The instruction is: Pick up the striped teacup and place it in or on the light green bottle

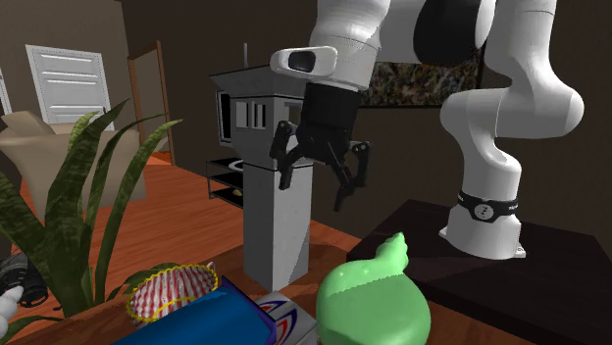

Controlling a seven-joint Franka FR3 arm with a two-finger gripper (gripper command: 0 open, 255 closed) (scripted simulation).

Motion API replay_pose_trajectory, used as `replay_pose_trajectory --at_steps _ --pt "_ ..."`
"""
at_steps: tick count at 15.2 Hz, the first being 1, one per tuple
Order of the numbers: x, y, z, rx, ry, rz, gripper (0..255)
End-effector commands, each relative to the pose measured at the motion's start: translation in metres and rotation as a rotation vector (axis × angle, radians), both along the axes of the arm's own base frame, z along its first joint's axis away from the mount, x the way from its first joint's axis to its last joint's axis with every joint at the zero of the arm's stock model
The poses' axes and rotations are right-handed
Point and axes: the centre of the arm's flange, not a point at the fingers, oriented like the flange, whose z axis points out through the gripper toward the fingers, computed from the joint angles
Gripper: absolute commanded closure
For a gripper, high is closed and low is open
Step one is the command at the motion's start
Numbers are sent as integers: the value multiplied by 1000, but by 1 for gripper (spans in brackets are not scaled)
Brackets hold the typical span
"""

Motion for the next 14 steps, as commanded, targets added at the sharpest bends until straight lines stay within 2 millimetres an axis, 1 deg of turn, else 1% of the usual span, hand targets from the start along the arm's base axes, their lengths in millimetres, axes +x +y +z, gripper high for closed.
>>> replay_pose_trajectory --at_steps 1,14 --pt "13 -14 -19 -5 -5 7 0" --pt "99 -102 -134 -29 -29 46 0"
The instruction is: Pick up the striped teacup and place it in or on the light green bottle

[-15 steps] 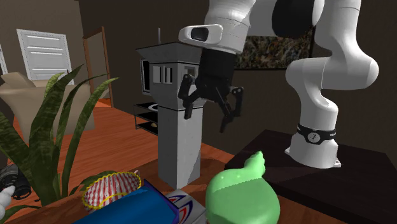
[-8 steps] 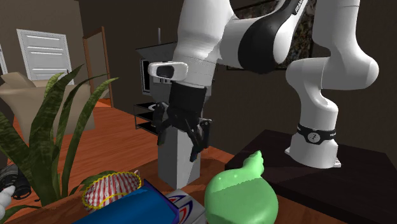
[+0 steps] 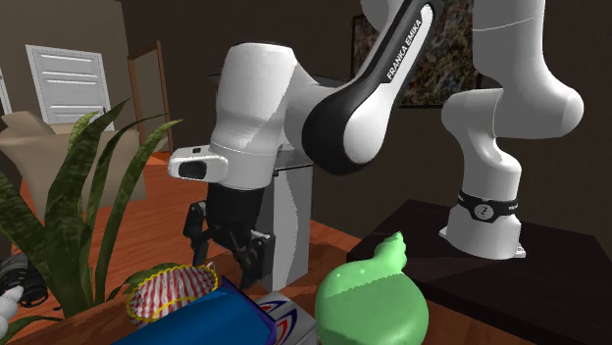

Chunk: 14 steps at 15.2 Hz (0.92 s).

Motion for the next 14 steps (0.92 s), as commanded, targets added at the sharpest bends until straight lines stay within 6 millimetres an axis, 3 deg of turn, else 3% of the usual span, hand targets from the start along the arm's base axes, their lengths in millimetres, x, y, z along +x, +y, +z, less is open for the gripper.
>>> replay_pose_trajectory --at_steps 1,9,14 --pt "11 -14 -17 -4 -4 6 0" --pt "23 -28 -61 -5 -6 9 0" --pt "23 -28 -64 -5 -6 9 0"
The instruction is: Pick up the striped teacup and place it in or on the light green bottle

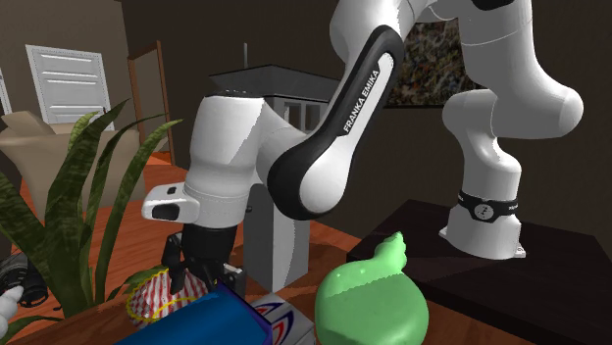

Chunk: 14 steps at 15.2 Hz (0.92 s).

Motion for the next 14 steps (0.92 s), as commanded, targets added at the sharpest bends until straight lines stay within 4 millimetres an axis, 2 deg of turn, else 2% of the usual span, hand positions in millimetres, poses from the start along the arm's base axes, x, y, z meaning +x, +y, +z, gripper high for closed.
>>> replay_pose_trajectory --at_steps 1,4,5,10,13,14 --pt "1 7 -9 8 9 8 0" --pt "1 7 -9 8 9 8 0" --pt "0 8 -9 8 9 8 255" --pt "5 11 -9 8 8 8 255" --pt "1 15 -14 8 8 8 255" --pt "1 7 -9 8 9 8 255"
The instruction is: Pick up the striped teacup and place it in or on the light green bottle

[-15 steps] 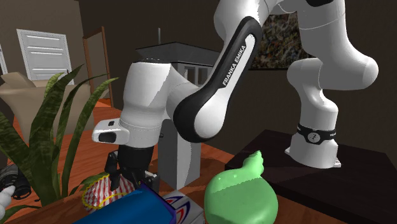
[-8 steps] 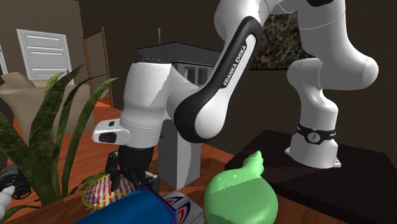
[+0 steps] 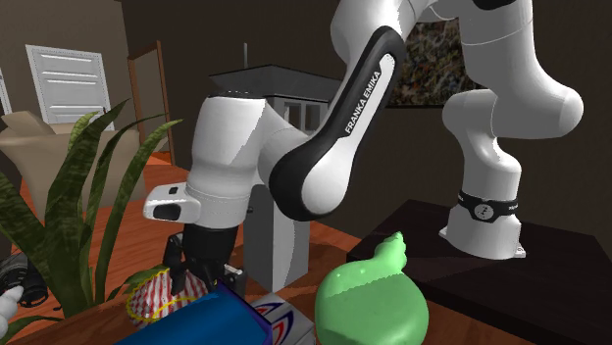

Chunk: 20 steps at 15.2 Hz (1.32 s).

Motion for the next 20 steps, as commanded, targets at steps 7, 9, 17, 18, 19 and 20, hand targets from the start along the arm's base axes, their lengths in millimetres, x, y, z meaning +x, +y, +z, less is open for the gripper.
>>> replay_pose_trajectory --at_steps 7,9,17,18,19,20 --pt "2 6 29 12 14 12 255" --pt "2 6 40 12 14 12 255" --pt "2 6 82 12 14 12 255" --pt "2 6 87 12 14 12 255" --pt "2 6 92 12 14 12 255" --pt "2 6 98 12 14 12 255"
